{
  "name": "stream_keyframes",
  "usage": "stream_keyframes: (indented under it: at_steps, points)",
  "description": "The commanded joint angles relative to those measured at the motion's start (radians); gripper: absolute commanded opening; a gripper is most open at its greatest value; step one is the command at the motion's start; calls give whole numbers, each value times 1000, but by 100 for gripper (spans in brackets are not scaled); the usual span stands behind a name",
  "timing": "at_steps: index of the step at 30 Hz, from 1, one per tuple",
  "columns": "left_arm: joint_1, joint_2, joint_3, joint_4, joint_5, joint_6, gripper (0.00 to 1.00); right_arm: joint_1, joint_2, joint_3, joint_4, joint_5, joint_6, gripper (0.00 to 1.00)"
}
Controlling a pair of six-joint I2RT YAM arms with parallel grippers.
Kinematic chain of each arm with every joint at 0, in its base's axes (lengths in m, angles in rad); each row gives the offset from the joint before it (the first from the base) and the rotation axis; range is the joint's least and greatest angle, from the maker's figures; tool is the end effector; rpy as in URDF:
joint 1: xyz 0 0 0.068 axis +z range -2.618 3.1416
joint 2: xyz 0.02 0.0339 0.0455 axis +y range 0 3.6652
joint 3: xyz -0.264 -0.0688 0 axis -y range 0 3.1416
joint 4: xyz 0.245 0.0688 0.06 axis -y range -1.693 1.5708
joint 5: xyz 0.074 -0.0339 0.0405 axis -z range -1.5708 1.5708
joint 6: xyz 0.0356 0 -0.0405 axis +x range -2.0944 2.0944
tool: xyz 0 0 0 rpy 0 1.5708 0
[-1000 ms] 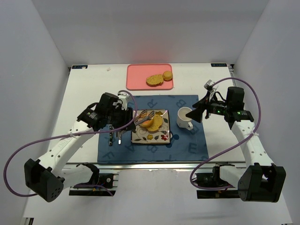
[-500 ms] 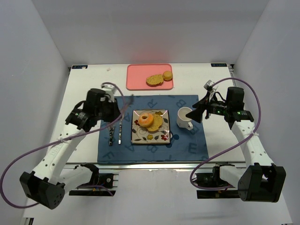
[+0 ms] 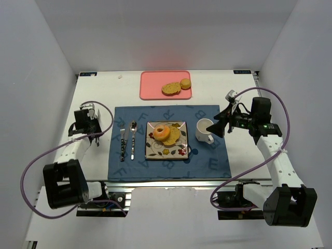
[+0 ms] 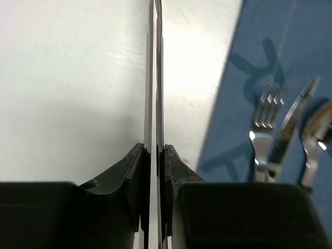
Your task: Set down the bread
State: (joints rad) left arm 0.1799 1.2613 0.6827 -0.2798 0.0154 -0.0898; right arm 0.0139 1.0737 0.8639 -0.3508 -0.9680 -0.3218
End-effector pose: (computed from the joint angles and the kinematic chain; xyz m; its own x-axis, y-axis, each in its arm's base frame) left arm 0.2452 0.0440 0.1983 -0.7264 -0.2233 -0.6500 -0.2351 0.9694 -0.0702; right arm 0.2256 0.0325 0.3031 -0.2812 -0.1832 -0.9420 -0.8374 0.5263 0.1476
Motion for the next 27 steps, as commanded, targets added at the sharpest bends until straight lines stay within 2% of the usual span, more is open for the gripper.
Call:
stream_keyframes:
  at_steps: [1, 6, 7, 12, 14, 18, 20, 22, 24, 26, 27]
  points:
    - [52, 44, 20, 160, 31, 97, 27, -3, -27, 12, -5, 0, -26, 89]
    - [105, 182, 28, 117, 64, 183, 47, -3, -31, 1, 7, 12, 0, 89]
    - [107, 188, 9, 128, 64, 186, 54, -2, -29, 4, -2, 24, 0, 89]
    - [110, 214, -17, 151, 58, 154, 74, -3, -5, 40, -62, 37, -42, 89]
    - [110, 204, -20, 152, 44, 141, 90, -3, 3, 53, -71, 45, -45, 89]
    - [109, 119, -9, 136, -26, 101, 98, -2, 5, 63, -65, 74, 3, 89]
    - [110, 34, 6, 107, -107, 3, 98, -3, 9, 73, -65, 156, 87, 89]
    - [109, -31, 15, 67, -112, -39, 98, -3, 15, 89, -66, 305, 171, 89]
    - [110, -126, 41, 24, -85, -102, 98, -2, 34, 142, -103, 436, 233, 89]
    - [110, -219, 58, -33, -23, -134, 98, -2, 58, 191, -120, 488, 231, 90]
    - [110, -249, 63, -42, 97, -145, 98, -3, 64, 201, -122, 498, 231, 89]
